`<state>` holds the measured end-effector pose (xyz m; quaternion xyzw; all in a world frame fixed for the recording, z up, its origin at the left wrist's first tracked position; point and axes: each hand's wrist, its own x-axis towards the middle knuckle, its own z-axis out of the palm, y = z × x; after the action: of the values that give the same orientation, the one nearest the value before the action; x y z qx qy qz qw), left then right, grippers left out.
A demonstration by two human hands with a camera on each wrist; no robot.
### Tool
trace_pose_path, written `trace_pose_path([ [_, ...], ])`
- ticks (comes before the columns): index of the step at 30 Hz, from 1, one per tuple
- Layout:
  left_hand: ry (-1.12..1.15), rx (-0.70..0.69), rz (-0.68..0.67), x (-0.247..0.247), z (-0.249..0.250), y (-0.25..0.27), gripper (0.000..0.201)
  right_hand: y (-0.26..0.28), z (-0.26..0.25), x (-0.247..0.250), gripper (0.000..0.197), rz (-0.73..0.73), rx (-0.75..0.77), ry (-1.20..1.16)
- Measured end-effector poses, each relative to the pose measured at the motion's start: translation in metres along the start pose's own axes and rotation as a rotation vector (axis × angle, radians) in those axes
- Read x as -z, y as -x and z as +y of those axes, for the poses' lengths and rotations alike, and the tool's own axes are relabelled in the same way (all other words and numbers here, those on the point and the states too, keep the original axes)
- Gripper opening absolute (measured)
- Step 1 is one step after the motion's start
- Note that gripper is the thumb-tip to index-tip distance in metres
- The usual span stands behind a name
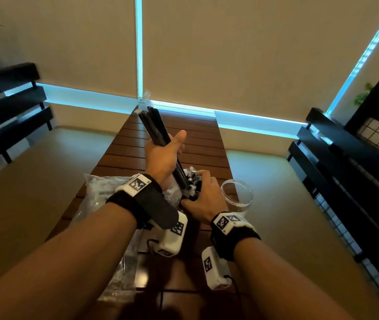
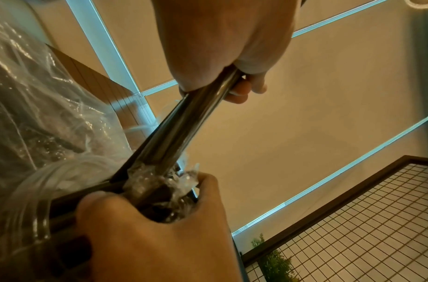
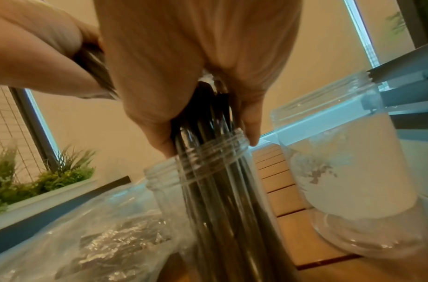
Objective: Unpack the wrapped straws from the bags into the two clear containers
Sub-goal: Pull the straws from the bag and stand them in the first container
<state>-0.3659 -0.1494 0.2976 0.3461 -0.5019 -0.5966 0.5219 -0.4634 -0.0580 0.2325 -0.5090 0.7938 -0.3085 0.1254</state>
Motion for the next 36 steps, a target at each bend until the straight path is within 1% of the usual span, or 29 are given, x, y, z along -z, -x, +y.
trace_pose_path([
  [2, -0.004, 0.012, 0.003, 0.001, -0.009, -0.002, 0.024, -0.002, 0.005, -0.001, 0.070, 0.031, -0.007, 0.020],
  [6, -0.093, 0.014, -0.018, 0.005, -0.031, 0.001, 0.026, -0.004, 0.008, 0.002, 0.070, 0.021, -0.009, 0.023],
  [10, -0.169, -0.028, -0.125, 0.001, -0.040, 0.006, 0.032, -0.006, 0.010, 0.003, 0.070, -0.012, 0.001, -0.010],
  [12, -0.165, -0.031, -0.139, 0.000, -0.041, 0.010, 0.033, -0.007, 0.010, 0.004, 0.069, -0.014, 0.000, -0.018],
  [15, -0.128, -0.022, -0.115, 0.004, -0.043, 0.009, 0.030, -0.007, 0.011, 0.003, 0.069, -0.009, 0.005, -0.001],
  [17, -0.155, -0.032, -0.146, 0.006, -0.045, 0.009, 0.029, -0.007, 0.010, 0.002, 0.069, -0.018, 0.010, 0.003],
  [19, -0.233, -0.058, -0.208, 0.005, -0.050, 0.013, 0.028, -0.008, 0.009, 0.003, 0.067, -0.028, 0.017, -0.011],
  [21, -0.414, -0.137, -0.242, 0.002, -0.061, 0.019, 0.024, -0.009, 0.012, 0.004, 0.064, -0.029, 0.043, -0.057],
  [22, -0.494, -0.171, -0.233, 0.003, -0.068, 0.019, 0.025, -0.008, 0.014, 0.005, 0.064, -0.030, 0.048, -0.081],
  [23, -0.524, -0.181, -0.210, 0.006, -0.076, 0.019, 0.026, -0.008, 0.017, 0.004, 0.063, -0.025, 0.048, -0.097],
  [24, -0.510, -0.156, -0.199, 0.010, -0.083, 0.017, 0.029, -0.008, 0.019, 0.004, 0.063, -0.029, 0.045, -0.096],
  [26, -0.464, -0.085, -0.240, 0.017, -0.093, 0.014, 0.037, -0.010, 0.021, 0.003, 0.072, -0.092, 0.032, -0.081],
  [28, -0.445, -0.066, -0.266, 0.023, -0.093, 0.015, 0.035, -0.014, 0.016, 0.010, 0.094, -0.231, 0.008, -0.118],
  [29, -0.436, -0.081, -0.275, 0.024, -0.091, 0.016, 0.035, -0.015, 0.010, 0.018, 0.103, -0.285, -0.010, -0.209],
  [30, -0.434, -0.096, -0.286, 0.025, -0.090, 0.018, 0.038, -0.014, -0.001, 0.027, 0.105, -0.284, -0.014, -0.323],
  [31, -0.427, -0.123, -0.294, 0.025, -0.090, 0.019, 0.041, -0.013, -0.013, 0.038, 0.098, -0.229, 0.011, -0.449],
  [32, -0.427, -0.148, -0.296, 0.025, -0.089, 0.021, 0.043, -0.011, -0.027, 0.048, 0.084, -0.115, 0.065, -0.514],
  [33, -0.429, -0.178, -0.292, 0.025, -0.090, 0.023, 0.041, -0.010, -0.041, 0.057, 0.071, 0.024, 0.146, -0.492],
  [34, -0.448, -0.188, -0.283, 0.024, -0.090, 0.024, 0.038, -0.009, -0.055, 0.064, 0.061, 0.145, 0.238, -0.407],
  [35, -0.469, -0.213, -0.274, 0.024, -0.091, 0.024, 0.036, -0.011, -0.065, 0.064, 0.055, 0.210, 0.322, -0.302],
  [36, -0.500, -0.235, -0.267, 0.024, -0.093, 0.023, 0.034, -0.013, -0.074, 0.063, 0.049, 0.203, 0.382, -0.191],
])
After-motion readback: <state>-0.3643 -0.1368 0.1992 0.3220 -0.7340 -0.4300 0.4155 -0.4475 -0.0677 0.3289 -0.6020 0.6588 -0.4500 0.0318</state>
